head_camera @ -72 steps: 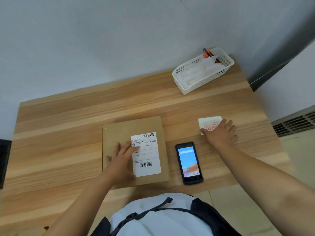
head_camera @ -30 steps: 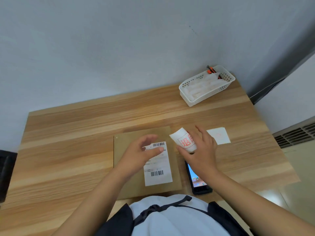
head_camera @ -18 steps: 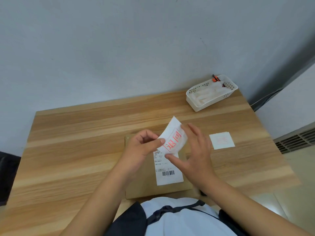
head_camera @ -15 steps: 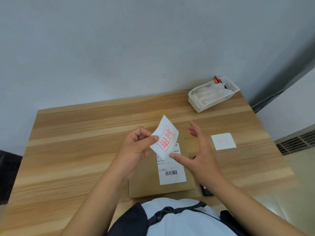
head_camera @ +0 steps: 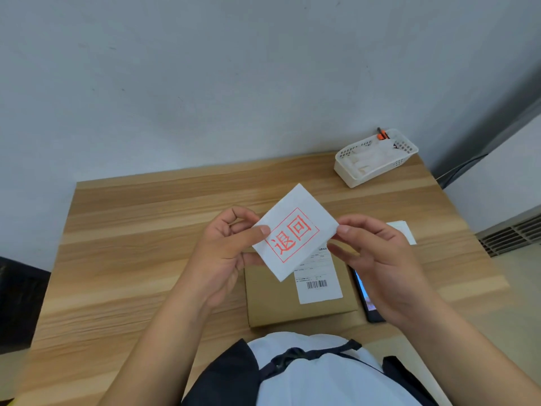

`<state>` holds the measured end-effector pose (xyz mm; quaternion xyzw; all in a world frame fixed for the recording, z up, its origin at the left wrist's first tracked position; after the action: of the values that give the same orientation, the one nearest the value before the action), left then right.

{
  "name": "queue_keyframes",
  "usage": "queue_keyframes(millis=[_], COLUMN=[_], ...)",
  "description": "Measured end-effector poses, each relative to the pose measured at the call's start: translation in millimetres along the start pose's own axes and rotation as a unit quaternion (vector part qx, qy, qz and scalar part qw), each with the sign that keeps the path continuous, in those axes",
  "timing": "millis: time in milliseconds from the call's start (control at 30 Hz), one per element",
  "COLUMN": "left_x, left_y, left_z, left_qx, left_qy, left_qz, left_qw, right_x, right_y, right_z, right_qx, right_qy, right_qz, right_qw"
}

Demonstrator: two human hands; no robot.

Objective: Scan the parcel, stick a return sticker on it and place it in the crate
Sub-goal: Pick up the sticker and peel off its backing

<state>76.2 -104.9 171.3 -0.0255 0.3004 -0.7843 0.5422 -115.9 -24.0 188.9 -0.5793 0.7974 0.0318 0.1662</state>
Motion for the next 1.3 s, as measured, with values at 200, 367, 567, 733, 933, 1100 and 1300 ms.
queue_keyframes(millis=[200,367,567,733,933,1100,1300], left_x=[-7,-11,-14,-16,-16,-14,-13], left_y=[15,22,25,25,25,25,25], left_z=[3,5,8,9,6,2,-1], left_qx=[0.008,0.014,0.011,0.013,0.02,0.029,0.067], left_qy=[0.01,0.018,0.021,0.021,0.035,0.044,0.018], left_qz=[-0.009,-0.019,-0.026,-0.027,-0.015,0.0,0.037], left_qw=[1.0,1.0,0.999,0.999,0.999,0.999,0.997], right_x=[-13,-21,-28,-33,-34,-33,-31], right_y=[-13,-24,-28,-30,-31,-30,-26], right_z=[10,9,5,6,6,5,5], right_qx=[-0.001,-0.006,-0.007,-0.011,-0.001,-0.003,-0.005], right_qy=[-0.012,-0.006,0.001,-0.006,-0.012,-0.008,-0.007], right_qz=[0.022,0.028,0.031,0.037,0.036,0.026,0.027], right_qw=[1.0,1.0,1.0,0.999,0.999,1.0,1.0])
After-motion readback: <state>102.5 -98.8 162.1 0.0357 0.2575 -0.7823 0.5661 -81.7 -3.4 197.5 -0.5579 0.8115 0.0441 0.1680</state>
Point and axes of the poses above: each hand's wrist, its own x-axis towards the middle knuckle, its own y-axis out of the back of the hand, z = x × y, the point moved 6 cm from there along x, towards the middle knuckle, and after that the axes turned 6 degrees about -x, right-handed, at the moved point
